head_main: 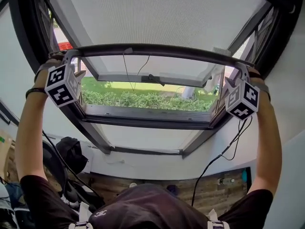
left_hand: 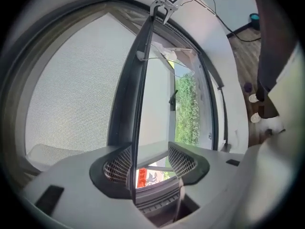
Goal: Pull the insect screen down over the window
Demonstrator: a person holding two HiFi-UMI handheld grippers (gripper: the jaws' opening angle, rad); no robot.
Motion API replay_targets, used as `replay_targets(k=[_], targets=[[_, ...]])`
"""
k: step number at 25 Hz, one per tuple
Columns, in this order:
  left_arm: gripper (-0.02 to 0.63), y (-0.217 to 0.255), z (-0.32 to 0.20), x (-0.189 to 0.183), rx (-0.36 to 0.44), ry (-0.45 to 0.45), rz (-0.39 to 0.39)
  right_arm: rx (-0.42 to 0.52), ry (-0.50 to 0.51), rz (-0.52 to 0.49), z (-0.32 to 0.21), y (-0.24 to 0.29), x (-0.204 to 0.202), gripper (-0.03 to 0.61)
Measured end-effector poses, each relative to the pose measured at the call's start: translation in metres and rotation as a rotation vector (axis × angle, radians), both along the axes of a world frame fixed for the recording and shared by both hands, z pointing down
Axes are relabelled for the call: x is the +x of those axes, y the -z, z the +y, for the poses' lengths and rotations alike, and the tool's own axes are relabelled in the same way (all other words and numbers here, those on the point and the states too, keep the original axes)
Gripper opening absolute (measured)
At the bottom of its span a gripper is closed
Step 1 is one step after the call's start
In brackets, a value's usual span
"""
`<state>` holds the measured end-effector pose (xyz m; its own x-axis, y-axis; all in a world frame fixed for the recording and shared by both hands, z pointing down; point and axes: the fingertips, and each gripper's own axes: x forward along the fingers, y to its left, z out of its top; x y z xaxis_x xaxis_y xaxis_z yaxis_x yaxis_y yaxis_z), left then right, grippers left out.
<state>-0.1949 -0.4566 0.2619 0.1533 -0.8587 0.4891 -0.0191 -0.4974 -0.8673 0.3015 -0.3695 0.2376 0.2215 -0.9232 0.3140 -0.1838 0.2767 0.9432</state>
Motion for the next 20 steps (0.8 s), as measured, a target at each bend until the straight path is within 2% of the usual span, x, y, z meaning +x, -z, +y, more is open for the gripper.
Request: replay_targets(k=[3, 11, 17, 20], targets=[[0.227, -0.025, 0.0, 0.0, -0.05, 0.002, 0.021, -0.038, 0.002, 0.015, 0.0, -0.025, -0.004, 0.23], [0.225, -0.045, 0.002, 0.002, -0.048, 0.002, 0.042, -0.064, -0.009, -0.014, 0.003, -0.043, -0.004, 0.238], [0.207, -0.08, 0.009, 0.003, -0.133, 0.018, 0.012, -0.171, -0.016, -0.026, 0.006, -0.082, -0.002, 0.224], [0.206, -0.102, 0.009, 0.003, -0.162, 0.022, 0.007, -0.195, -0.019, -0.019, 0.006, -0.104, -0.001, 0.224]])
